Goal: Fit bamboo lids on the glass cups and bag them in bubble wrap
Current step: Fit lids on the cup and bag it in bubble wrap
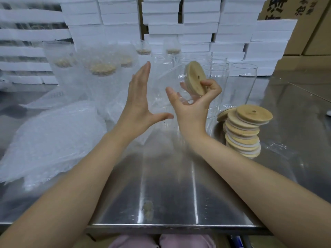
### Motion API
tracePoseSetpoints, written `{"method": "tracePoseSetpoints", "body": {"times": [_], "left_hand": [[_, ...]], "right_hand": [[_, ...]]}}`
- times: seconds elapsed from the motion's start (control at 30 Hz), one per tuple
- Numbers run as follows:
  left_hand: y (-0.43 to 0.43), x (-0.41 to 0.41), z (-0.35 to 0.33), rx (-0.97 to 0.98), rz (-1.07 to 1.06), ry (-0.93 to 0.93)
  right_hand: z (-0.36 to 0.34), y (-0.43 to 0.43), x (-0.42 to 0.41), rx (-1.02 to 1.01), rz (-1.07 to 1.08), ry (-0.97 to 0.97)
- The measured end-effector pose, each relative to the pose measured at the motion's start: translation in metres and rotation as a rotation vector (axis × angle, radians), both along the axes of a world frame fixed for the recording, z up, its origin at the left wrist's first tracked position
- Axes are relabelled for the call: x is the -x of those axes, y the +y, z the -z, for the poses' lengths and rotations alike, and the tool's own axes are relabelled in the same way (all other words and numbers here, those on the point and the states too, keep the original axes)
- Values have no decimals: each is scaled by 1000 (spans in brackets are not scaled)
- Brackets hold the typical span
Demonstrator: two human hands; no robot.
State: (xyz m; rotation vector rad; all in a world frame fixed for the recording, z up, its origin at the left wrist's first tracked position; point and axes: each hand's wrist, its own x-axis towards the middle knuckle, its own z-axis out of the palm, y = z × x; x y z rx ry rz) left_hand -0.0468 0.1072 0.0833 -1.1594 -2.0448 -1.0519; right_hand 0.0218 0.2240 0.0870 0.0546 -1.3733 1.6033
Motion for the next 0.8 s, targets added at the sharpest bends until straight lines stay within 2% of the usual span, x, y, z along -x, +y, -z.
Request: {"method": "tracePoseSetpoints", "body": {"times": [0.1,0.17,0.3,0.47,0.53,0.63,0.7,0.8], "left_hand": [[-10,6,-1,151,-34,-27],[-12,8,-1,182,-67,36],[-11,7,-2,72,-162,226],[-1,1,-3,8,-226,337],[4,-4,-1,-8,-214,302],[4,-9,-1,-33,-55,97],[0,-6,-4,24,17,-3],[-9,1,-10,166,-71,-92]], "right_hand": [[-4,4,0,-6,37,79],[-6,4,-1,-18,39,95],[-7,2,0,-20,27,70],[-3,-5,0,-59,-56,14],[1,-8,1,-111,-71,-14],[-1,0,0,-136,-50,-39],[-6,9,-3,-123,5,-14],[-15,19,-2,-39,74,22]]}}
